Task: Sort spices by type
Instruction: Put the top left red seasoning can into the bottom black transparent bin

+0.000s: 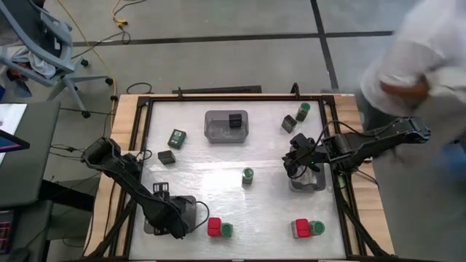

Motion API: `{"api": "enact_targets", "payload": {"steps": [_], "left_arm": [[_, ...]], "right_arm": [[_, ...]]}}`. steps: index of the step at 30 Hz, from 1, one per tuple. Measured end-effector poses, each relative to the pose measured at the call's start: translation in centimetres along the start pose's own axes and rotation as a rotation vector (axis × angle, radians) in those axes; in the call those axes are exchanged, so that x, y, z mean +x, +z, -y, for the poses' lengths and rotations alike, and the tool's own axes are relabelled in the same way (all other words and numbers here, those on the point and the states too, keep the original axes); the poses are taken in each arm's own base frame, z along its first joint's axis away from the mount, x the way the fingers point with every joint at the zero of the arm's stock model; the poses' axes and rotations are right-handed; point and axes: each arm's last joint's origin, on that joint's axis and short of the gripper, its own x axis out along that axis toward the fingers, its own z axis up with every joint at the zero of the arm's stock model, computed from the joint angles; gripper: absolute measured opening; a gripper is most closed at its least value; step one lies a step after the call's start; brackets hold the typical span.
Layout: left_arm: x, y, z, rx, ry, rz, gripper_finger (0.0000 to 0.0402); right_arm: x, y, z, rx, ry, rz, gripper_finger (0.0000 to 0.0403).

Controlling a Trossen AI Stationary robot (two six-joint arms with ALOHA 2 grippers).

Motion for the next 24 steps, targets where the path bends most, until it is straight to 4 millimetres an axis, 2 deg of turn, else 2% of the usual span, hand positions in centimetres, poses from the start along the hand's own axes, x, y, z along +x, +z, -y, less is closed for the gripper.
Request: {"api": "enact_targets", "payload": {"steps": [24], "left_arm": [[-0.11,0.25,-0.27,-0.02,-0.008,0.005,0.0214]], "right_arm": [[-0.01,-0.02,-0.01,-0.001,0.0,0.0,0.0145]]}}
